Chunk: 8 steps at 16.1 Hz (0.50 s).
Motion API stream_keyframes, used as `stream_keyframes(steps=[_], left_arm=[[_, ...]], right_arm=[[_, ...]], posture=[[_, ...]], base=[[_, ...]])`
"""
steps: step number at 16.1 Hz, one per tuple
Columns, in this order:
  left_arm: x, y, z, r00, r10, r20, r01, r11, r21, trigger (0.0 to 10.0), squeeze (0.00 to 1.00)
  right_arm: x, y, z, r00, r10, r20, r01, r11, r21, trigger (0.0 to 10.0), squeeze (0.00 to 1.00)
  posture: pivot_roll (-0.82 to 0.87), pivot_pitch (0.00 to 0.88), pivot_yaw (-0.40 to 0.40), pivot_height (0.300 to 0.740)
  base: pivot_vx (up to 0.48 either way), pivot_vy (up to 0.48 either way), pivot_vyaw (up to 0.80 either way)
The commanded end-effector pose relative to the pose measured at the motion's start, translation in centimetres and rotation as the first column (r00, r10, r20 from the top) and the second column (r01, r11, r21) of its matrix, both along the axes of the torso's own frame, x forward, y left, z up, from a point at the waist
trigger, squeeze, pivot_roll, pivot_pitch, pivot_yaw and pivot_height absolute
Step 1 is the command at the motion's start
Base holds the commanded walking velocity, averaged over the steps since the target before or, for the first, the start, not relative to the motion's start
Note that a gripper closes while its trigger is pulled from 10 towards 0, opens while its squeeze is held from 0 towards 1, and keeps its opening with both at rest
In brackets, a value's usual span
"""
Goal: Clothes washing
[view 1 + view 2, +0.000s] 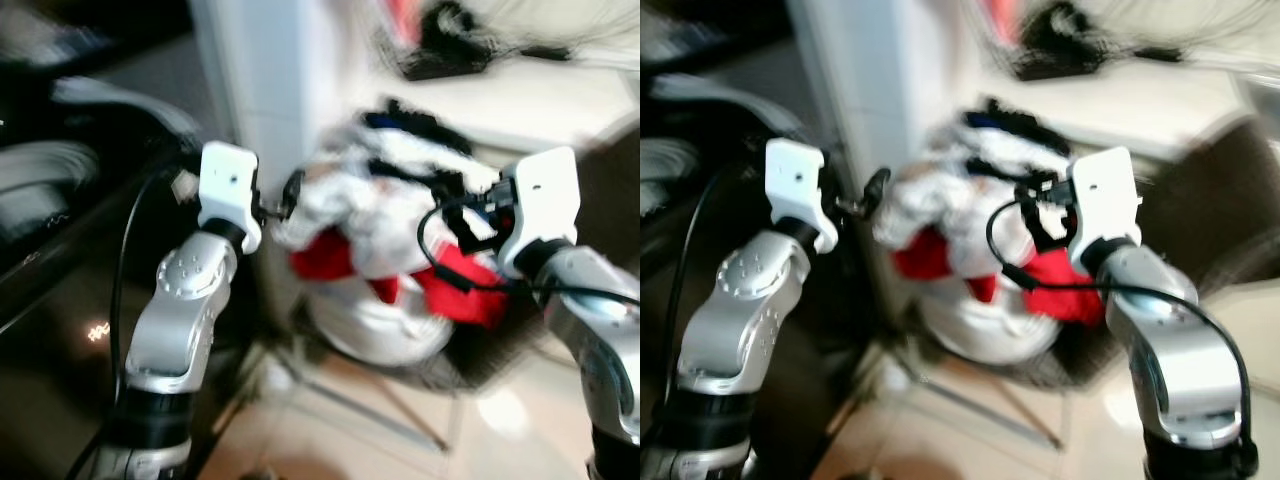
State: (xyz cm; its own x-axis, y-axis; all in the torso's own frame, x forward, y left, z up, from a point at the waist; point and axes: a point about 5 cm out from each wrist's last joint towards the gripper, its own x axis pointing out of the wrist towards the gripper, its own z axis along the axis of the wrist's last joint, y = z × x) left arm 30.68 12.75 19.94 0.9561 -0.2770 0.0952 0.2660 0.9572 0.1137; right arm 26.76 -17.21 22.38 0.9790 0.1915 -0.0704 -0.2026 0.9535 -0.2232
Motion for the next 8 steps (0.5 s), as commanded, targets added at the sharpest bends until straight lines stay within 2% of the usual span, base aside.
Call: stream_keyframes(steps=[1, 4, 8], left_arm=[[-0.05, 0.3, 0.28, 1.0, 0.012, 0.007, -0.012, 1.0, 0.007, 10.0, 0.0], [-0.07, 0.19, 0.27, 1.0, 0.006, 0.005, -0.006, 1.0, 0.01, 10.0, 0.0], [-0.03, -0.02, 0.25, 1.0, -0.007, 0.002, 0.007, 1.0, 0.009, 10.0, 0.0]], right_arm=[[0.04, 0.26, 0.42, 1.0, 0.017, 0.019, -0.017, 1.0, 0.004, 10.0, 0.0], [0.04, 0.22, 0.47, 1.0, 0.015, 0.026, -0.015, 1.0, -0.003, 10.0, 0.0], [0.08, -0.18, 0.51, 0.999, -0.023, 0.03, 0.022, 1.0, 0.021, 10.0, 0.0]], posture=[[-0.01, 0.0, 0.03, 0.74], [-0.01, 0.0, 0.033, 0.74], [-0.02, 0.0, 0.039, 0.74]], base=[[0.319, 0.0, 0.8], [0.321, 0.0, 0.8], [0.318, 0.0, 0.0]])
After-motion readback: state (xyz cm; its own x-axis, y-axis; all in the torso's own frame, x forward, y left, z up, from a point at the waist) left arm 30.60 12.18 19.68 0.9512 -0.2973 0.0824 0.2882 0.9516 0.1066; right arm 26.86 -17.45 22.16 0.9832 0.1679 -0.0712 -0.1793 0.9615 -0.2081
